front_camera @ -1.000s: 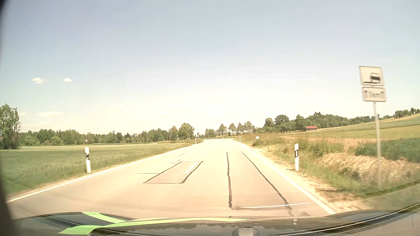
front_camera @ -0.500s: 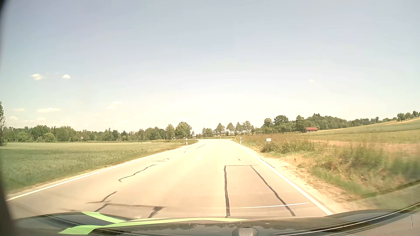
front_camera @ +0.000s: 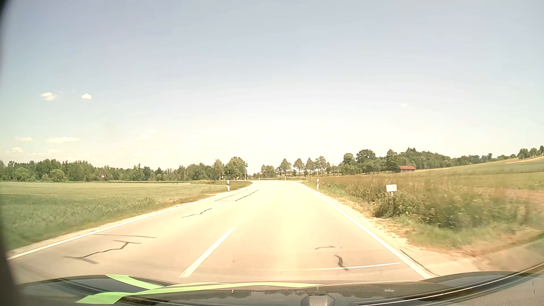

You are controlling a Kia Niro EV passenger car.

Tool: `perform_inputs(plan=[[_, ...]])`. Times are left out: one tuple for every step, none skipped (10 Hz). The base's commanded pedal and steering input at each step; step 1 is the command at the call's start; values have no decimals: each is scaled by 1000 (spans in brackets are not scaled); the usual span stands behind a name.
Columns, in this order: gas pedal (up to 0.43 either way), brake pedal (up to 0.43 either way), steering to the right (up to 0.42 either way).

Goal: Follow the waypoints while adhering to traffic rules and regulations

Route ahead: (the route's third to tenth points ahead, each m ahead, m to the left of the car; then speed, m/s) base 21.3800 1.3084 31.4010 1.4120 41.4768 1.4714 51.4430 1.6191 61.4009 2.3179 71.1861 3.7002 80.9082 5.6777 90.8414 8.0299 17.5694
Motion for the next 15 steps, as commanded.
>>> perform_inputs(plan=[[240,0,-3],[240,0,-3],[240,0,-3],[240,0,-3],[240,0,-3],[228,0,-3],[220,0,-3],[209,0,-4],[209,0,-4],[197,0,-4],[197,0,-4],[209,0,-4],[209,0,-4],[209,0,-5],[209,0,-5]])
